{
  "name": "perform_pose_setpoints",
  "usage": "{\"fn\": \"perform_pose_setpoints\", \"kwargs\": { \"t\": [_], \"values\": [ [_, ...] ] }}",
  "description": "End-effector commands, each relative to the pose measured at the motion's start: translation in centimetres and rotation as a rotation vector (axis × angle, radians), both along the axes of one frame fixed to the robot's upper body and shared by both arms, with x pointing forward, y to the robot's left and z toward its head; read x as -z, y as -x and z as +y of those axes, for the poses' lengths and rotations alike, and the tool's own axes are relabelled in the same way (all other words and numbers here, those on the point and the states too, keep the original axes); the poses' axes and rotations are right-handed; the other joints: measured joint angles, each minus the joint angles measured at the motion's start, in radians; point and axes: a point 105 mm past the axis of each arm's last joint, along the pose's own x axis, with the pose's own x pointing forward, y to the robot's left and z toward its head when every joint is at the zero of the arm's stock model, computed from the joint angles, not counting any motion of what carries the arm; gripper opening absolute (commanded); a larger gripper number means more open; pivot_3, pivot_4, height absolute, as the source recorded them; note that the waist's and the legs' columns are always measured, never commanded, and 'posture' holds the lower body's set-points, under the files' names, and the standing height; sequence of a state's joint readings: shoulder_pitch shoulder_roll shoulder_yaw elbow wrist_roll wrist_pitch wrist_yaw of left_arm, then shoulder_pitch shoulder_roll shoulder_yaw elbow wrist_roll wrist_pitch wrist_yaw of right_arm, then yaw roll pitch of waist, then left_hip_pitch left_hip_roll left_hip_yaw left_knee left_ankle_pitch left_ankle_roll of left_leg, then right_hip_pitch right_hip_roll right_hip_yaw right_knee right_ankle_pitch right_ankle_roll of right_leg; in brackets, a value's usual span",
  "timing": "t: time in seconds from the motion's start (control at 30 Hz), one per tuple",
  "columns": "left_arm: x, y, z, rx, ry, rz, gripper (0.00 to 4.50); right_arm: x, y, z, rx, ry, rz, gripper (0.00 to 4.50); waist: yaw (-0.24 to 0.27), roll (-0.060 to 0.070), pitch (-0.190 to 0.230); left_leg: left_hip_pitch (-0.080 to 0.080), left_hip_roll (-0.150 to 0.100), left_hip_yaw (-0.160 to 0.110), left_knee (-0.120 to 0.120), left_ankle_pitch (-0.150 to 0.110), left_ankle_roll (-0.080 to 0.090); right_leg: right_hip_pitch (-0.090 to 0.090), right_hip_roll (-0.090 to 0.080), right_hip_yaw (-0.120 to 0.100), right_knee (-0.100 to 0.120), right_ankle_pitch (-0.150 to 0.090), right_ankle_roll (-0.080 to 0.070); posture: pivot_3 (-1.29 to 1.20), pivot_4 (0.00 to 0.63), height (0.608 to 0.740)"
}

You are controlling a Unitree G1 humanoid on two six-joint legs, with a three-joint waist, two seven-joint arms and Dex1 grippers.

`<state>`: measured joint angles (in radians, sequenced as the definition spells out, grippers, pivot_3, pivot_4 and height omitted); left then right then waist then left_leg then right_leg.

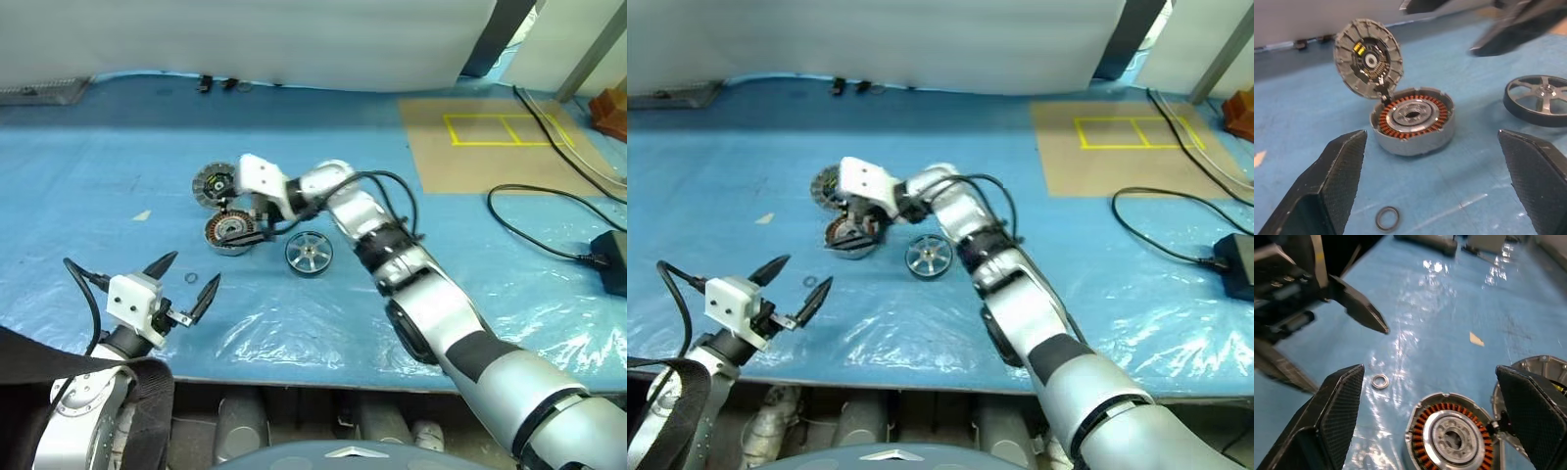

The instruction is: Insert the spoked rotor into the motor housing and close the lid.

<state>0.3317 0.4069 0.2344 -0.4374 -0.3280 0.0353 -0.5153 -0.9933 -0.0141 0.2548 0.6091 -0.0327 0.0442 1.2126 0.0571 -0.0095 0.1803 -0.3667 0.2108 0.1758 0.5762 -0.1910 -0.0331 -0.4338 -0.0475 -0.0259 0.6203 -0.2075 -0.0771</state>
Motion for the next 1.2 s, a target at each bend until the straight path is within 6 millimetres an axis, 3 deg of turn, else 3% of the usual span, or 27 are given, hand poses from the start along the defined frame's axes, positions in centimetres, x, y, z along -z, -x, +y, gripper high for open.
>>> {"fn": "perform_pose_setpoints", "kwargs": {
  "t": [0.03,0.13,0.23,0.37,0.63,1.2],
  "values": [
    [-1.3,-0.7,-0.5,0.041,-0.012,-0.042,4.48,-2.3,1.5,-1.8,0.012,-0.142,-0.020,4.50,-0.001,0.000,0.000,0.000,0.000,0.000,0.001,0.000,0.000,0.000,0.000,0.000,0.000,0.000,0.000,0.00,0.150,0.740],
    [-1.5,-1.4,-1.0,0.091,-0.004,-0.051,4.48,-0.6,1.7,-5.1,0.093,-0.135,0.004,4.50,-0.005,0.000,0.000,0.001,-0.001,0.000,0.001,0.000,0.000,-0.001,0.000,0.000,0.002,0.000,0.000,0.00,0.150,0.740],
    [-1.7,-2.1,-1.3,0.167,0.010,-0.045,4.48,2.9,1.7,-8.8,0.212,-0.057,0.014,4.50,-0.006,-0.001,-0.001,0.004,-0.002,0.000,0.001,0.000,0.000,0.001,0.000,0.001,0.002,0.000,0.001,0.00,0.150,0.740],
    [-1.1,-2.8,-1.4,0.220,-0.005,-0.014,4.48,4.9,1.4,-10.9,0.303,-0.014,0.002,4.50,-0.020,-0.001,-0.001,0.005,-0.004,0.000,0.001,0.000,0.000,0.003,0.000,0.001,0.000,0.000,0.001,0.00,0.150,0.740],
    [-1.0,-4.0,-1.6,0.250,-0.033,-0.022,4.48,4.7,1.1,-11.4,0.344,-0.045,-0.016,4.50,-0.013,-0.001,-0.001,0.005,-0.004,0.000,0.000,0.000,0.000,0.004,0.001,0.001,0.000,0.000,0.001,0.00,0.150,0.740],
    [-0.6,-3.7,-2.1,0.268,-0.023,-0.004,4.48,4.5,1.3,-11.0,0.305,-0.026,-0.022,4.50,-0.014,-0.001,-0.001,0.004,-0.004,-0.001,0.000,0.000,0.000,0.003,0.001,0.001,-0.001,0.000,0.001,0.00,0.150,0.740]
  ]
}}
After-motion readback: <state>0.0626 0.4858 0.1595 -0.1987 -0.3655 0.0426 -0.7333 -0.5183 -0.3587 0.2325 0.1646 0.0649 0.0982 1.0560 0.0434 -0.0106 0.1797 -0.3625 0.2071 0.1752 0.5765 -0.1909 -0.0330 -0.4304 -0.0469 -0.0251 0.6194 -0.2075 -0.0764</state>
